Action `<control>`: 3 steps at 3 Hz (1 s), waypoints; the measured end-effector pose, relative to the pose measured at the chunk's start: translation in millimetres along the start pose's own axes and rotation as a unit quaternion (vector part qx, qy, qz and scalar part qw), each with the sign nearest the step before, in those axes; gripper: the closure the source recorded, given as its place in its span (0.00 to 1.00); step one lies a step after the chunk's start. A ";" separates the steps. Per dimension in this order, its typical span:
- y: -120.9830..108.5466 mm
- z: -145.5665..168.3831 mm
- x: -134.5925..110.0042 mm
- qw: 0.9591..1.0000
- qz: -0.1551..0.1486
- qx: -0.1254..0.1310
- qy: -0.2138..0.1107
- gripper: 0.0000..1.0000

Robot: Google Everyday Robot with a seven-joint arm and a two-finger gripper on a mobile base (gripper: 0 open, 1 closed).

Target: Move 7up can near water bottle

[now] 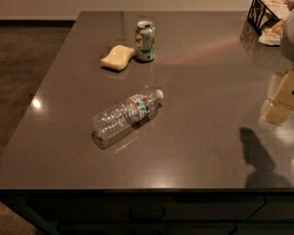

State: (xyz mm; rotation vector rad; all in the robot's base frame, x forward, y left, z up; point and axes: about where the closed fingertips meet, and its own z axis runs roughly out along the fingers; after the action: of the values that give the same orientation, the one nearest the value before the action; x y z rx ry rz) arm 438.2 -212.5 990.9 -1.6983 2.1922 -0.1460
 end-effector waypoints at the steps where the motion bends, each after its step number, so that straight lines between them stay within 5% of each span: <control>1: -0.1 0.0 -0.1 1.000 0.000 0.000 0.000 0.00; 2: -10.6 6.9 -5.3 1.000 0.011 0.002 -0.006 0.00; 3: -47.0 25.6 -21.1 0.998 0.043 0.014 -0.037 0.00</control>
Offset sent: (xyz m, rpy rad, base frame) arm 0.0324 0.0061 -0.0105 0.0443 0.0078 -0.0402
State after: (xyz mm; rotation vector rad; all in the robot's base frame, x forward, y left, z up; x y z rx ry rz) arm 494.4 -201.7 985.8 -1.5665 2.1931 -0.0901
